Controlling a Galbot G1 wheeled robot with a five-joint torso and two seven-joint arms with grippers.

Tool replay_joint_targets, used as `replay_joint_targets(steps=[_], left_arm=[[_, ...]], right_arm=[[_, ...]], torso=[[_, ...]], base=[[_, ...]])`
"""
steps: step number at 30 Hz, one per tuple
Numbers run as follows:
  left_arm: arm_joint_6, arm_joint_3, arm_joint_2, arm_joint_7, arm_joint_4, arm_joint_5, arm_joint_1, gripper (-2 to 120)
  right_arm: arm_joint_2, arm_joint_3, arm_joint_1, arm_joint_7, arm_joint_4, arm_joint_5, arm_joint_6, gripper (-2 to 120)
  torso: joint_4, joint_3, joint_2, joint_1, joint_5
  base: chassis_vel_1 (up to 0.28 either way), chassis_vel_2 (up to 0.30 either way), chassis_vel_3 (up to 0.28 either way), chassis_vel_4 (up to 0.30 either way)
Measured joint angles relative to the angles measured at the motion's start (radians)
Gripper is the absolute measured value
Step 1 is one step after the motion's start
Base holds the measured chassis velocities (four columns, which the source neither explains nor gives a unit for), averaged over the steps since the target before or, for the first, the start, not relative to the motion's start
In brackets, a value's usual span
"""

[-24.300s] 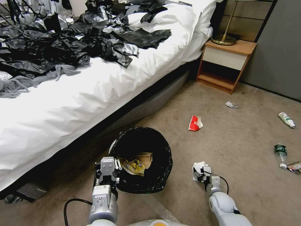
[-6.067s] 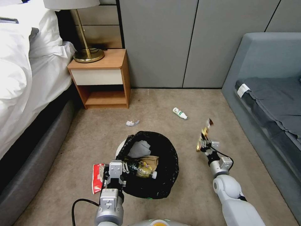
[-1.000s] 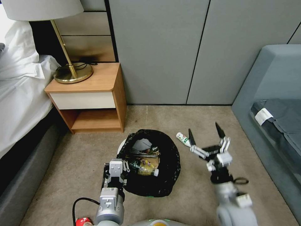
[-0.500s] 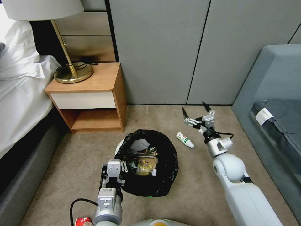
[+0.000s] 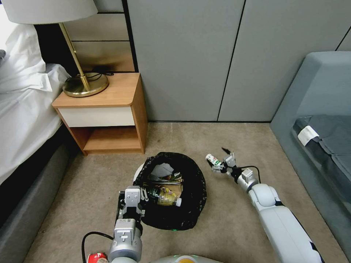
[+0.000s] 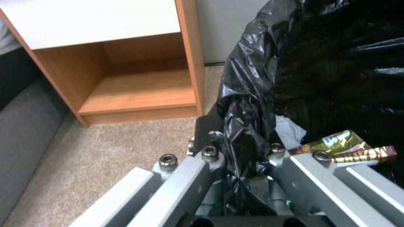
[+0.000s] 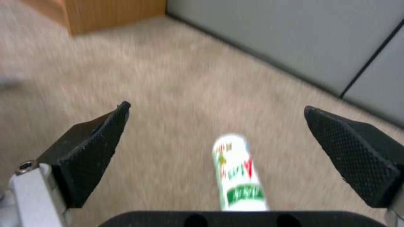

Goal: Pick up the trash bin, then pick up the garbage from the floor and place it into the trash bin.

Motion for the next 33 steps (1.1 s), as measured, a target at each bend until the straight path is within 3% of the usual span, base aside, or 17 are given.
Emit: replay_joint_targets(steps=[3, 10, 25, 33], left_arm=[[0.0, -0.001, -0.003, 0.0, 0.003, 0.005, 0.004, 2], [0.0, -0.002, -0.006, 0.0, 0.008, 0.014, 0.01, 2], [-0.004, -0.002, -0.011, -0.002, 0.005, 0.026, 0.024, 2], [-0.007, -0.005, -0.013, -0.003, 0.003, 0.031, 0.03, 2]], right_arm=[[0.021, 0.007, 0.066, -0.008, -0.133, -0.004, 0.008, 100], [0.037, 0.011, 0.123, -0.019, -0.238, 0.0, 0.008, 100], [0.064, 0.006, 0.22, 0.027, -0.369, -0.008, -0.018, 100], [0.09, 0.008, 0.246, 0.11, -0.429, -0.049, -0.09, 100]], torso=[[0.0001, 0.0, 0.0, 0.0, 0.0], [-0.0002, 0.0, 0.0, 0.0, -0.0001], [-0.0001, 0.0, 0.0, 0.0, -0.0001], [0.0, 0.0, 0.0, 0.0, 0.0]], base=[[0.0, 0.0, 0.0, 0.0], [0.0, 0.0, 0.0, 0.0], [0.0, 0.0, 0.0, 0.0], [0.0, 0.0, 0.0, 0.0]])
